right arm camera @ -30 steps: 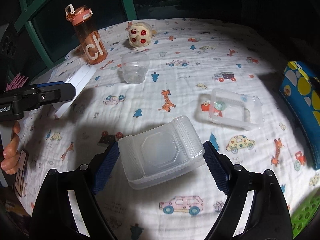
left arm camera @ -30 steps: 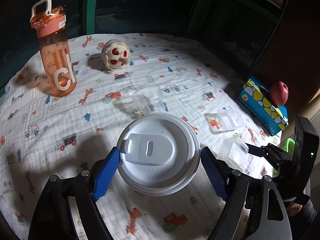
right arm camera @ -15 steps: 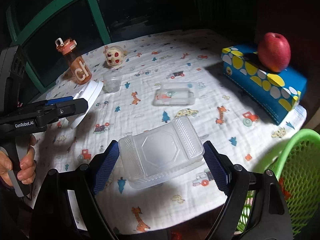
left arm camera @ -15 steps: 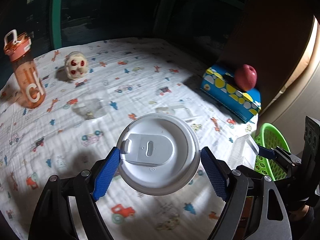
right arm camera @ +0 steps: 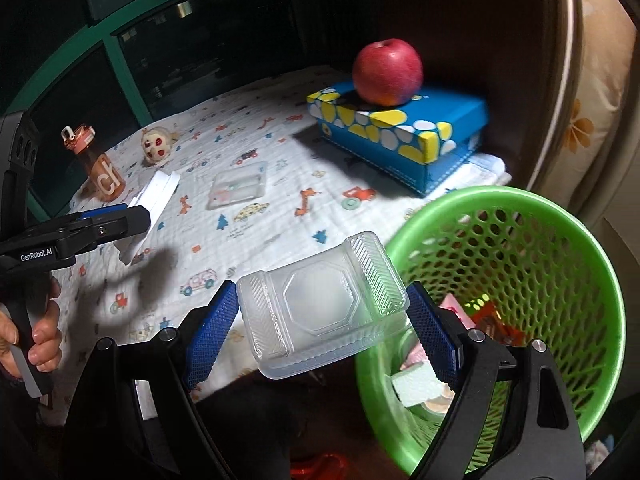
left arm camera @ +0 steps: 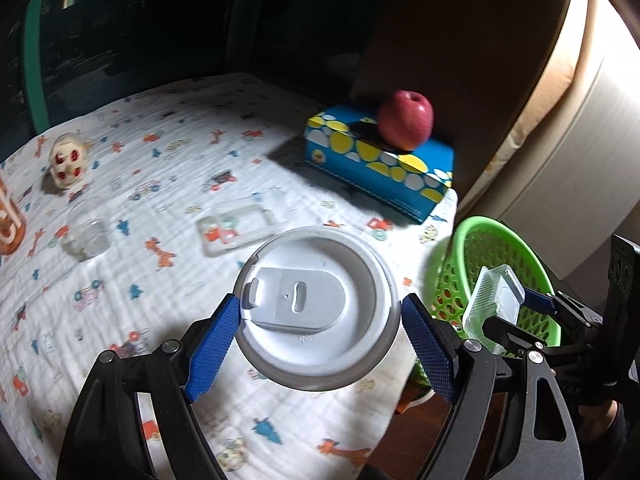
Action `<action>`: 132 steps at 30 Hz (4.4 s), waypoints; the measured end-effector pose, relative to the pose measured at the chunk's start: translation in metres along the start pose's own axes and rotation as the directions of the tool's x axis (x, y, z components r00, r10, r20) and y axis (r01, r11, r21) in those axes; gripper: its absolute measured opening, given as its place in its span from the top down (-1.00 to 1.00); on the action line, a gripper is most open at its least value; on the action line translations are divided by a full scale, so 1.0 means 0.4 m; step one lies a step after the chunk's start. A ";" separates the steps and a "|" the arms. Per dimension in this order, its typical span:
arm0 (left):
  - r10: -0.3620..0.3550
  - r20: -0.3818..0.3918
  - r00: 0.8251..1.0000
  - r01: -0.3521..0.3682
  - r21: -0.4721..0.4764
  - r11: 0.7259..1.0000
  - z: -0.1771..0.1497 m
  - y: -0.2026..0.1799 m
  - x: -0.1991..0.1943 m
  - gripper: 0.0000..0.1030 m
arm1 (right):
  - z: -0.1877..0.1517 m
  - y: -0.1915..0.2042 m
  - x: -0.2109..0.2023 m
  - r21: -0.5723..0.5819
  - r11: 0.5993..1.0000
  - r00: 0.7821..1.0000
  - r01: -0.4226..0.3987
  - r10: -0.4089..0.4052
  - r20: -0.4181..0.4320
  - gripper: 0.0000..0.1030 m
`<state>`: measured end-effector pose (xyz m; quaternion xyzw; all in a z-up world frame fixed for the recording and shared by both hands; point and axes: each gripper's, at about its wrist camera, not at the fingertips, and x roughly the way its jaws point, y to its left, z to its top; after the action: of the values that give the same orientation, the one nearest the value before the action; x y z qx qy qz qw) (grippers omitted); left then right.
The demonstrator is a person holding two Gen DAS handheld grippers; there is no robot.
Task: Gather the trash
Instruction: 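Carry the clear box and white lid to the green basket with both tools, then open both tools over the basket, dropping the clear box and white lid, then grasp the clear plastic cup with the left tool while the right tool grasps the clear tray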
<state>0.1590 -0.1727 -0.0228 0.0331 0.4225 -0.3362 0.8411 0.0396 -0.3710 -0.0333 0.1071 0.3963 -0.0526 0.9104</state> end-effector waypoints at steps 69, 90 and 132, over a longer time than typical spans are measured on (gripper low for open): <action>-0.043 -0.064 0.997 0.054 0.189 0.981 0.028 -0.212 0.092 -0.66 | -0.057 -0.192 -0.105 0.141 0.986 0.995 0.085 -0.092 0.043 -0.69; 0.353 -0.036 0.935 -0.351 -0.236 0.906 0.112 0.378 0.041 -0.67 | 0.047 0.063 0.051 -0.023 0.999 0.999 -0.043 0.043 -0.012 -0.70; 0.288 -0.110 0.951 -0.307 -0.430 0.849 0.128 0.671 0.163 -0.13 | 0.222 0.296 0.450 -0.114 0.983 0.979 -0.144 0.125 -0.164 -0.71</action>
<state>0.3806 -0.0180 -0.0989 -0.0867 0.4946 -0.0963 0.8594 0.2467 -0.2790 -0.0883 0.0803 0.4606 0.0427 0.8829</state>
